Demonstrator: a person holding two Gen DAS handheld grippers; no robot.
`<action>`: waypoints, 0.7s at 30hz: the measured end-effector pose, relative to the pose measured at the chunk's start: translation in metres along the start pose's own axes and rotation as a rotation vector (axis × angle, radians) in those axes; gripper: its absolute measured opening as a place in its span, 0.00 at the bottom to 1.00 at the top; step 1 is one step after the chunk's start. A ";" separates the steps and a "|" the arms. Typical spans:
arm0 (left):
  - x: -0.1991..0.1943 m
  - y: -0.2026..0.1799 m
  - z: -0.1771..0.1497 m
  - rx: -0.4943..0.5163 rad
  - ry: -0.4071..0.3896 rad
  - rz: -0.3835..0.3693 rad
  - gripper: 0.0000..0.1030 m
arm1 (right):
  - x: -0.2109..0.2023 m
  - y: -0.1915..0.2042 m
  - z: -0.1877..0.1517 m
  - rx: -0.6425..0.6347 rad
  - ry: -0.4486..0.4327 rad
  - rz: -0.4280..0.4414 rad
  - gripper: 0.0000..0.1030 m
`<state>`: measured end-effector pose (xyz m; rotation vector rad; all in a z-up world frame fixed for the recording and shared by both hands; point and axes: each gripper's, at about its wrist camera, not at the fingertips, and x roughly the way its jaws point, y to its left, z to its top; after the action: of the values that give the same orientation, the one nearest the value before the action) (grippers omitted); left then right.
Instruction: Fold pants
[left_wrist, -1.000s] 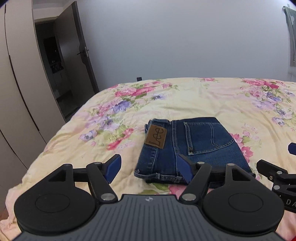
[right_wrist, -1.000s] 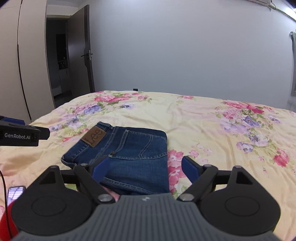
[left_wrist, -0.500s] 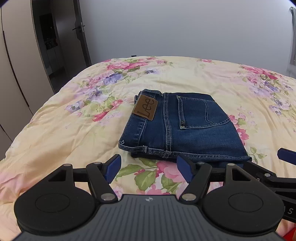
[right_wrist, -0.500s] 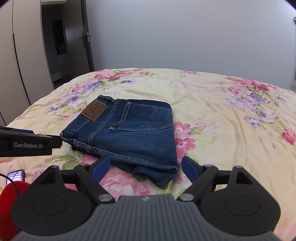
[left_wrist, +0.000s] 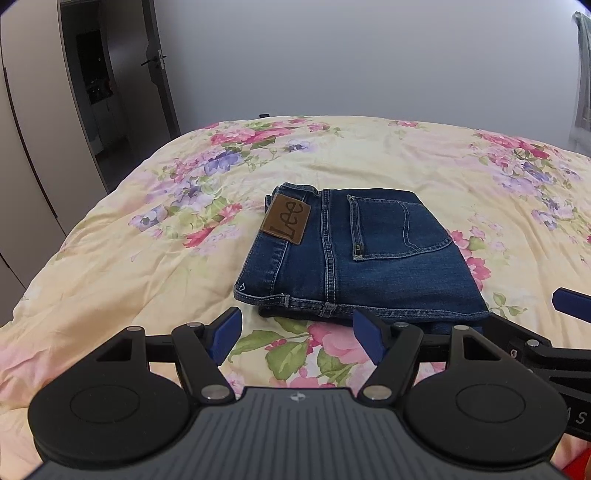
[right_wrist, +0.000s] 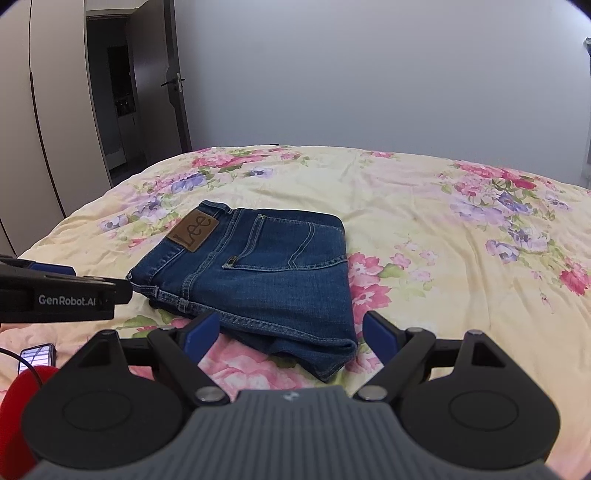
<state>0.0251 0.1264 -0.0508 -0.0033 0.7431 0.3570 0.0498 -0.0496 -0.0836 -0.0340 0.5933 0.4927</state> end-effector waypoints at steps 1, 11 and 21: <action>0.000 0.000 0.000 0.000 -0.001 0.000 0.78 | 0.000 0.000 0.000 0.001 -0.001 -0.001 0.78; -0.001 0.000 0.000 0.001 -0.001 0.003 0.78 | -0.001 0.001 0.002 -0.008 -0.010 -0.001 0.78; -0.001 0.001 0.001 0.003 -0.001 0.003 0.78 | -0.001 0.001 0.003 -0.006 -0.009 -0.007 0.78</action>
<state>0.0246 0.1272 -0.0494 0.0004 0.7426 0.3587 0.0501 -0.0486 -0.0805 -0.0397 0.5822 0.4880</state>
